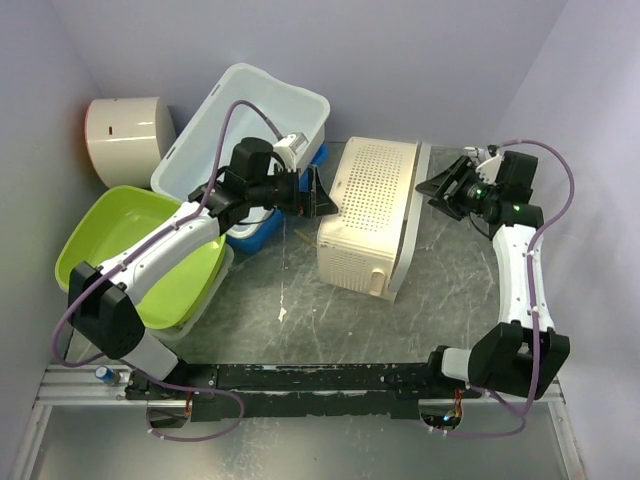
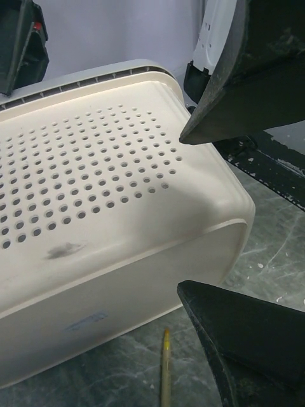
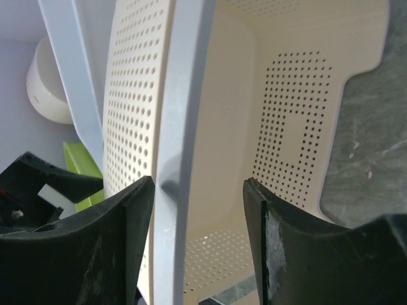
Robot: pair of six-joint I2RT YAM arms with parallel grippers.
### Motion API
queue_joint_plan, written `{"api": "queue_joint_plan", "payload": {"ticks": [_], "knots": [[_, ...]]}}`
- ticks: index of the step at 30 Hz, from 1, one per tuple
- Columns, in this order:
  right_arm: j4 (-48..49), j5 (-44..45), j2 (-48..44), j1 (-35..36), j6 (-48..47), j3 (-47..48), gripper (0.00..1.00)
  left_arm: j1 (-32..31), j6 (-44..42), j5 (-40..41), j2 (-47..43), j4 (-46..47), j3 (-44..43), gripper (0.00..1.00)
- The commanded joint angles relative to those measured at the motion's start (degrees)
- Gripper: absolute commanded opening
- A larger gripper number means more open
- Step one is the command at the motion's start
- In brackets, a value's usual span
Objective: Turn the large container upside down
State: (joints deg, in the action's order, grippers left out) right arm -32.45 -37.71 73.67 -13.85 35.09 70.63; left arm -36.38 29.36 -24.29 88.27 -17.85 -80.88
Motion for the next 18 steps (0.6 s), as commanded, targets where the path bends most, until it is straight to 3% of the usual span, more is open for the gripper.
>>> {"api": "queue_joint_plan", "payload": {"ticks": [1, 4, 9, 18], "knots": [[0.0, 0.6, -1.9, 3.7, 0.1, 0.1, 0.55, -0.2, 2.3, -4.0, 0.5, 6.2, 0.4, 1.00], [2.1, 1.2, -1.3, 7.1, 1.6, 0.0, 0.48, -0.3, 2.8, -6.0, 2.0, 6.9, -0.3, 1.00], [4.3, 2.5, 0.5, 11.3, 3.0, 1.5, 0.45, -0.3, 4.7, -9.4, 5.0, 8.6, -1.8, 0.99], [12.2, -0.5, -1.1, 10.8, 8.6, -5.9, 0.34, -1.0, 11.6, -19.3, 7.6, 17.7, -4.8, 0.98]]}}
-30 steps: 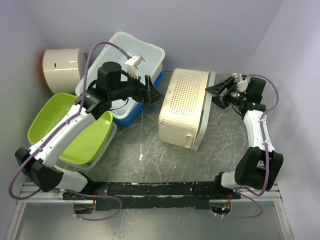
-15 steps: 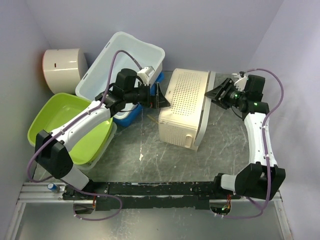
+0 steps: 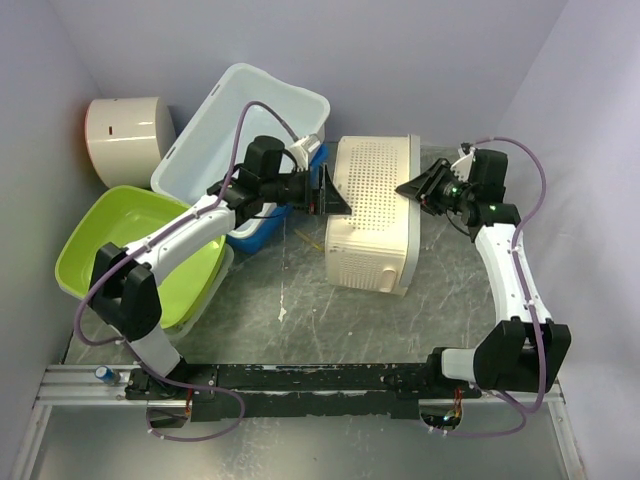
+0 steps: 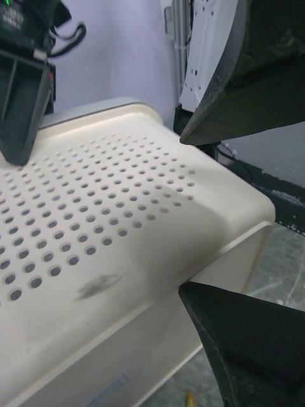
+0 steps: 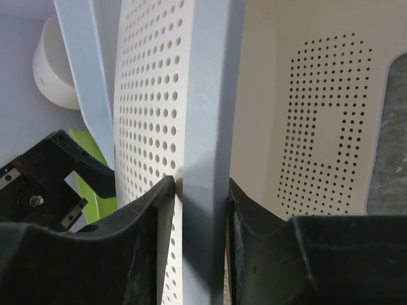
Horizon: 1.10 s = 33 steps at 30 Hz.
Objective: Turn the large container upside down
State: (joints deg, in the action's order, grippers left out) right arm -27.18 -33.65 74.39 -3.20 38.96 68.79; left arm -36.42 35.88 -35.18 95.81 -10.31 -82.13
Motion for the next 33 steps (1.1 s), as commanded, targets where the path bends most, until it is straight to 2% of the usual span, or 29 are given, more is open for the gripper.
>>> {"api": "queue_joint_plan", "payload": {"ticks": [1, 7, 11, 14, 19, 22, 26, 33], "knots": [[8.9, -5.5, -2.4, 0.0, 6.2, -6.0, 0.33, -0.9, 6.0, -9.4, 0.1, 11.5, -3.8, 0.98], [19.1, -8.8, -6.0, -3.4, 13.8, -16.6, 0.33, -1.8, 14.5, -14.3, 0.9, 21.8, -4.4, 0.98], [26.1, -11.4, -8.4, -7.4, 18.7, -22.4, 0.34, -3.5, 15.6, -15.3, 3.2, 23.0, -7.7, 0.98], [24.8, -11.8, -8.2, -9.1, 17.5, -23.4, 0.36, -4.5, 16.0, -15.2, 4.7, 23.8, -8.8, 0.98], [26.5, -13.8, -7.9, -11.9, 17.7, -26.7, 0.39, -5.6, 22.0, -17.2, 6.1, 32.1, -8.4, 0.97], [28.1, -15.3, -7.2, -13.8, 18.0, -28.7, 0.42, -7.1, 20.5, -16.5, 7.0, 31.0, -10.6, 0.98], [24.0, -14.8, -5.8, -16.1, 13.6, -28.3, 0.47, -8.5, 23.1, -17.6, 9.3, 34.5, -10.9, 0.97], [22.0, -16.5, -5.1, -21.7, 10.3, -29.4, 0.49, -10.6, 22.2, -17.2, 11.7, 34.0, -14.4, 0.98]]}}
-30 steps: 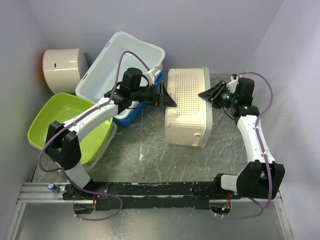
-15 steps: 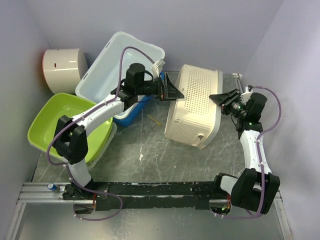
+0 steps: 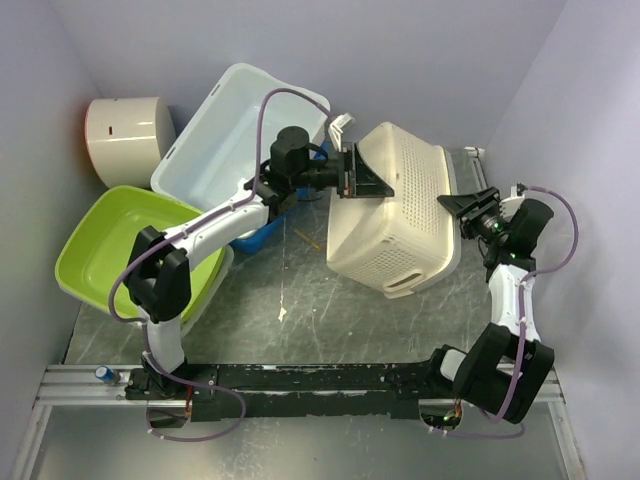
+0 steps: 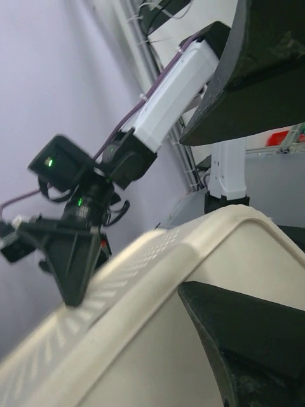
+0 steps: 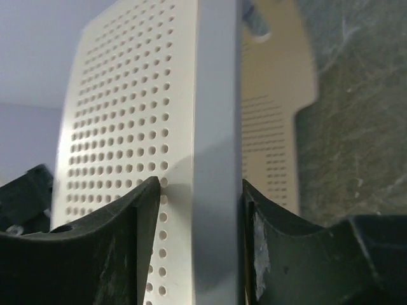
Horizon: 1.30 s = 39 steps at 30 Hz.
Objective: Turn the large container upside down
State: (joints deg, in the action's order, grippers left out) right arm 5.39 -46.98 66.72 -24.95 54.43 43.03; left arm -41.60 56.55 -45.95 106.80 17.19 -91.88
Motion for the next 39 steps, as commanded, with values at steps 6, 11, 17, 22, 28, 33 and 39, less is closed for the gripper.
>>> {"api": "queue_joint_plan", "payload": {"ticks": [6, 11, 17, 22, 28, 33, 39], "knots": [[-13.0, -0.9, 4.6, -1.4, -8.2, -2.7, 0.64, -7.1, 5.9, -7.4, 5.7, 11.7, -4.8, 0.97], [-15.3, 1.7, 5.5, -2.1, -10.1, -0.5, 0.68, -7.4, 5.8, -7.1, 7.8, 10.6, -6.1, 0.96], [-28.4, 15.3, 5.8, -2.4, -17.4, 7.2, 0.76, -7.6, -2.7, -5.4, 7.4, -1.9, -11.4, 0.97], [-33.7, 22.4, 3.2, -2.5, -21.0, 12.7, 0.79, -7.7, -17.3, 1.7, 3.1, -23.2, -15.5, 0.98], [-35.1, 19.7, 0.5, -1.6, -22.6, 19.3, 0.79, -7.5, -28.4, 21.8, -8.6, -39.9, -4.9, 1.00], [-34.2, 17.7, -0.3, 0.5, -22.4, 21.2, 0.79, -7.6, -26.7, 31.6, -16.5, -38.8, 9.3, 1.00], [-35.1, 18.3, -0.4, 2.1, -23.1, 23.3, 0.79, -7.4, -23.1, 29.4, -16.4, -32.7, 16.7, 1.00]]}}
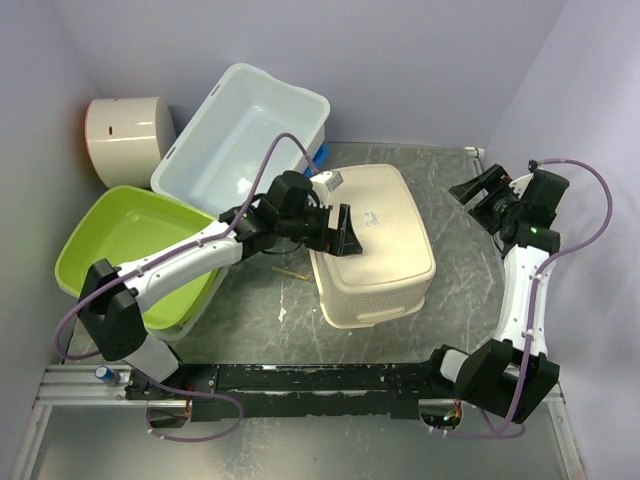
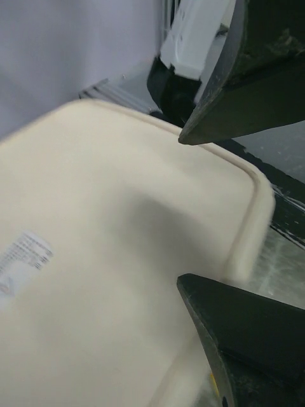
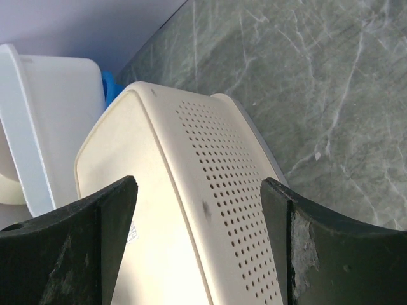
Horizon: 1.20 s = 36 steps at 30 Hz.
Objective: Turn the large container upside down
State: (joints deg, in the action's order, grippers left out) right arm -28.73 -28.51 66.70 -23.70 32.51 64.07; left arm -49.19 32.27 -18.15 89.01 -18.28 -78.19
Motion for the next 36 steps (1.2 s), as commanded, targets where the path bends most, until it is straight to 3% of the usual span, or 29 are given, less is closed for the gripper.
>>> {"api": "queue_joint_plan", "payload": {"ticks": [1, 10, 15, 21, 25, 29, 36], "knots": [[-1.1, -0.3, -0.4, 0.9, -1.1, 2.4, 0.79, 0.3, 1.5, 0.6, 2.5, 3.8, 3.0, 1.00], [-3.9, 0.9, -1.1, 1.5, -2.1, 5.9, 0.79, 0.2, -0.7, -3.6, 7.8, 4.0, -5.7, 0.98], [-4.7, 1.6, -2.1, 1.8, -2.7, 6.1, 0.79, 0.1, -3.3, 7.7, 0.2, -2.8, -6.4, 1.00], [-2.8, 0.5, -0.9, 2.1, -1.7, 5.1, 0.79, 0.2, 0.5, 16.1, -8.4, -4.5, 3.6, 1.00], [-2.5, 0.7, -0.6, 2.3, -1.6, 5.0, 0.79, 0.5, 4.0, 13.4, -6.7, -4.0, 7.5, 1.00], [-3.4, 1.2, -1.0, 2.5, -2.3, 5.5, 0.80, 0.4, 5.0, 7.2, -3.8, 2.5, 9.2, 1.00], [-6.3, 1.7, -2.6, 3.5, -2.7, 9.0, 0.80, 0.5, 4.1, -2.1, 9.1, 10.0, -2.8, 1.00]]}}
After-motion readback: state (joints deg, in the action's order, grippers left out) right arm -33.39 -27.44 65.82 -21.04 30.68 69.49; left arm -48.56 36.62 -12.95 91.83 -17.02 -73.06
